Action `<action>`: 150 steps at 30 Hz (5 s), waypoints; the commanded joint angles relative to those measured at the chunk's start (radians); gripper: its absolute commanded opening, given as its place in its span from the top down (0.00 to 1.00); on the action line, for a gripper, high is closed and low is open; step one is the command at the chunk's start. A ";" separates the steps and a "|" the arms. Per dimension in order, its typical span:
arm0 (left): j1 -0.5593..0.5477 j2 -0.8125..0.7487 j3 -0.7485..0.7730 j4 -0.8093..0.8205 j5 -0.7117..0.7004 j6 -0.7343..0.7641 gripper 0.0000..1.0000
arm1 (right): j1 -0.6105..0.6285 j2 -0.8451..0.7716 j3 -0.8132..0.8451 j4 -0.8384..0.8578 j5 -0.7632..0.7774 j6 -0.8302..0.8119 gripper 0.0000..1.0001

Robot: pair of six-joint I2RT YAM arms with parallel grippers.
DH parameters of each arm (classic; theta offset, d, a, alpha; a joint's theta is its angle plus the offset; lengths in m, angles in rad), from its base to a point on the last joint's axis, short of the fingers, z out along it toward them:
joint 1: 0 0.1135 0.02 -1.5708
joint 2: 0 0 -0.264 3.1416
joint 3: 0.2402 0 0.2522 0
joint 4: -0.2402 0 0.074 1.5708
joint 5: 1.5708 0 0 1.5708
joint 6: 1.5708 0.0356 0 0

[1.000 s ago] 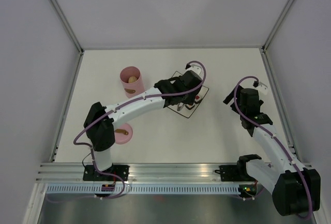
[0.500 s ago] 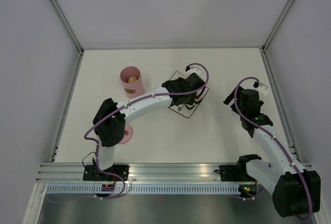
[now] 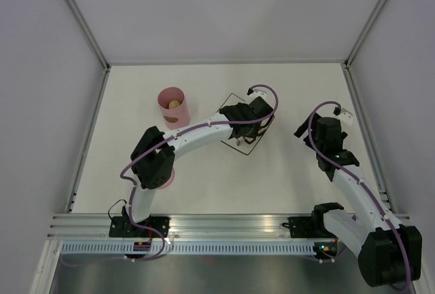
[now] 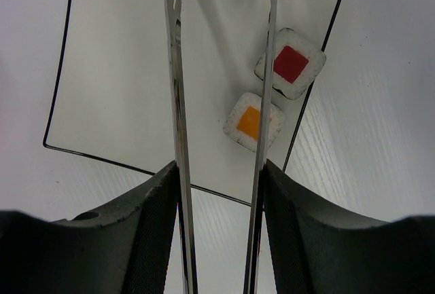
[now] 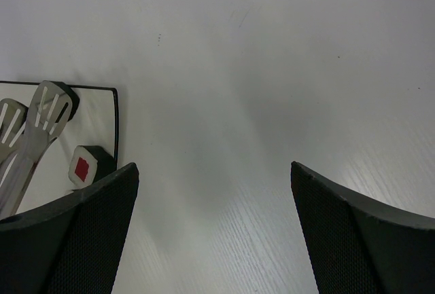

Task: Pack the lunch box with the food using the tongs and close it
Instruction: Pick up the fake food from the plate, then place the fake food in the packing box, then pick up the fake food from the plate.

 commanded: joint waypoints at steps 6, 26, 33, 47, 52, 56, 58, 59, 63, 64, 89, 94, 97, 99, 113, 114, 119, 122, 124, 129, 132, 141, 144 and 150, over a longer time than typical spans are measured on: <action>0.010 0.050 0.092 0.011 -0.001 -0.028 0.44 | -0.001 -0.015 0.002 0.004 0.022 -0.020 0.02; 0.017 0.074 0.117 0.005 0.000 0.018 0.68 | 0.000 -0.003 0.010 0.002 0.036 -0.024 0.02; 0.030 -0.122 0.002 -0.001 -0.044 0.058 0.74 | -0.001 -0.007 0.015 -0.014 0.047 -0.030 0.02; 0.146 -0.694 -0.271 -0.236 -0.264 0.006 0.75 | -0.001 0.042 0.018 0.027 0.004 -0.014 0.02; 0.301 -0.789 -0.359 -0.248 -0.160 -0.005 0.74 | -0.001 0.047 0.027 0.027 -0.008 -0.015 0.02; 0.327 -0.802 -0.391 -0.248 -0.140 0.008 0.74 | 0.000 0.045 0.015 0.033 -0.013 -0.009 0.02; 0.338 -0.790 -0.396 -0.246 -0.118 0.008 0.74 | -0.001 0.044 0.012 0.033 -0.019 -0.009 0.02; 0.338 -0.783 -0.397 -0.246 -0.114 0.006 0.74 | -0.001 0.044 0.012 0.032 -0.019 -0.009 0.02; 0.339 -0.776 -0.405 -0.246 -0.101 -0.021 0.69 | -0.001 0.039 0.019 0.021 -0.014 -0.017 0.02; 0.339 -0.776 -0.405 -0.246 -0.104 -0.023 0.67 | -0.001 0.037 0.021 0.022 -0.013 -0.017 0.02; 0.226 -0.745 -0.256 -0.285 -0.017 0.002 0.54 | -0.007 0.109 0.045 0.012 -0.002 0.025 0.02; 0.051 -0.648 -0.181 -0.282 -0.002 -0.018 0.54 | -0.013 0.111 0.051 0.007 -0.011 0.040 0.02; -0.008 -0.598 -0.190 -0.242 0.066 -0.017 0.55 | -0.013 0.106 0.056 -0.007 -0.011 0.043 0.02; -0.038 -0.582 -0.231 -0.181 0.113 -0.003 0.55 | -0.013 0.096 0.056 -0.014 -0.008 0.042 0.02; -0.075 -0.484 -0.368 -0.018 0.285 0.172 0.51 | -0.013 0.073 0.047 -0.041 -0.031 0.045 0.02; -0.075 -0.477 -0.368 -0.013 0.288 0.170 0.51 | -0.013 0.070 0.045 -0.044 -0.030 0.043 0.02; -0.075 -0.450 -0.364 -0.012 0.255 0.170 0.47 | -0.013 0.056 0.039 -0.048 -0.019 0.042 0.02; -0.073 -0.438 -0.360 -0.015 0.224 0.183 0.45 | -0.013 0.056 0.036 -0.048 -0.017 0.042 0.02; -0.073 -0.434 -0.359 -0.013 0.216 0.186 0.44 | -0.013 0.057 0.035 -0.048 -0.017 0.042 0.02; -0.072 -0.418 -0.356 -0.016 0.187 0.192 0.43 | -0.013 0.065 0.033 -0.047 -0.017 0.042 0.02; -0.067 -0.398 -0.354 -0.018 0.178 0.190 0.43 | -0.013 0.068 0.035 -0.045 -0.019 0.042 0.02; -0.047 -0.345 -0.344 -0.004 0.183 0.195 0.43 | -0.013 0.076 0.032 -0.042 -0.016 0.040 0.02; -0.044 -0.326 -0.339 -0.001 0.193 0.200 0.44 | -0.013 0.080 0.035 -0.042 -0.014 0.042 0.02; -0.039 -0.309 -0.333 0.007 0.195 0.200 0.53 | -0.013 0.085 0.039 -0.041 -0.011 0.040 0.02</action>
